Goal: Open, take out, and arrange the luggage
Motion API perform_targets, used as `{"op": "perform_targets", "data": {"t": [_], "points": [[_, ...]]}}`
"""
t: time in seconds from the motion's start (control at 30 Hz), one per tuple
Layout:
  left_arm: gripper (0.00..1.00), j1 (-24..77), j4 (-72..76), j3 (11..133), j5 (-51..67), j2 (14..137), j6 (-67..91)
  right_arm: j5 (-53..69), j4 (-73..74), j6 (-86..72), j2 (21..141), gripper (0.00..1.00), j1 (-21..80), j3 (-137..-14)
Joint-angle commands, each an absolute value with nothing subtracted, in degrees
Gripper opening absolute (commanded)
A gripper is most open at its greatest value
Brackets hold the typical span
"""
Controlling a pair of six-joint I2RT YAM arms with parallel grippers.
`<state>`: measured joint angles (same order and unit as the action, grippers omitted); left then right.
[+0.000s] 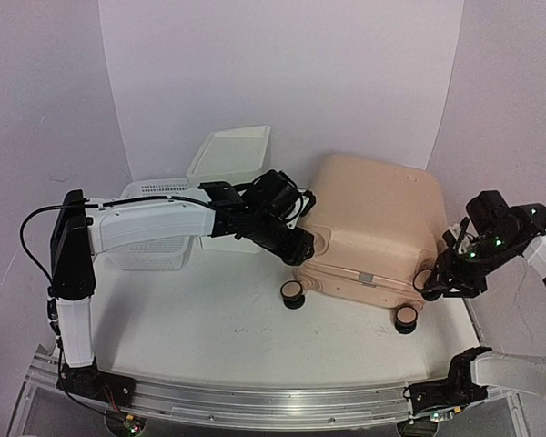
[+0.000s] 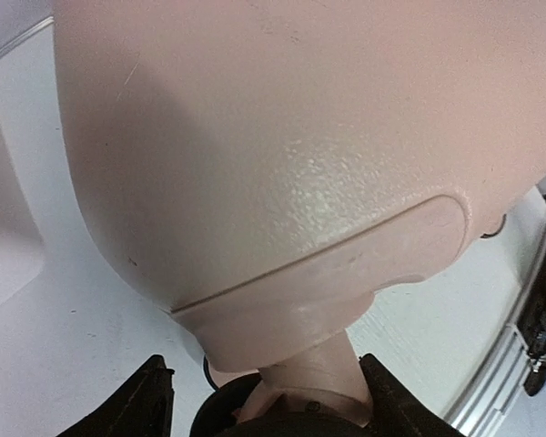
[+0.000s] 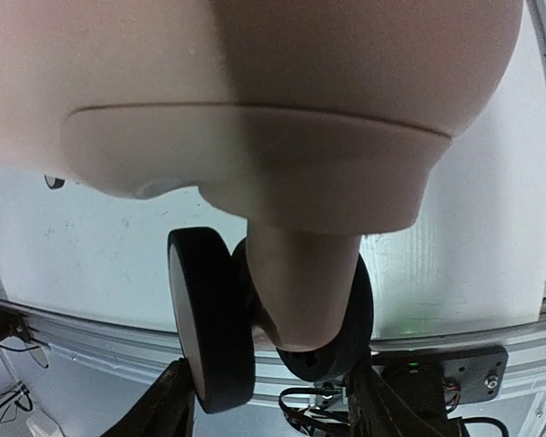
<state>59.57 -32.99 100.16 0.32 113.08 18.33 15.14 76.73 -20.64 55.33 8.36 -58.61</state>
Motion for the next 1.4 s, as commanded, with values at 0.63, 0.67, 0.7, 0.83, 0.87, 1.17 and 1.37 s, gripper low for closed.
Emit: {"op": "perform_targets", "data": {"t": [0.63, 0.67, 0.7, 0.83, 0.87, 1.17, 1.37], "points": [[1.00, 55.20, -33.80, 85.07, -2.37, 88.71, 18.77, 0.17, 59.27, -18.70, 69.49, 0.98, 24.87, -82.75], [0.99, 56.35, -32.90, 85.46, -0.90, 88.87, 19.14, 3.54, 59.18, -17.47, 72.00, 0.98, 20.20, -84.27], [0.99, 57.58, -32.08, 86.07, -0.27, 89.40, 19.30, 6.97, 58.74, -16.54, 74.36, 0.98, 15.15, -85.71], [0.99, 62.61, -30.48, 89.23, 2.71, 94.02, 19.41, 15.55, 54.32, -16.26, 86.57, 0.98, 1.77, -94.49], [0.99, 63.37, -30.45, 90.24, 3.00, 95.29, 19.53, 16.60, 53.75, -16.30, 89.85, 0.98, 0.61, -97.38], [0.87, 65.26, -29.88, 92.39, 4.31, 102.38, 18.82, 21.90, 56.17, -15.38, 124.11, 0.98, -6.02, -135.89], [0.84, 65.24, -30.77, 94.88, 0.98, 105.56, 17.09, 36.48, 57.05, -17.83, 133.07, 0.97, -6.42, -143.57]]}}
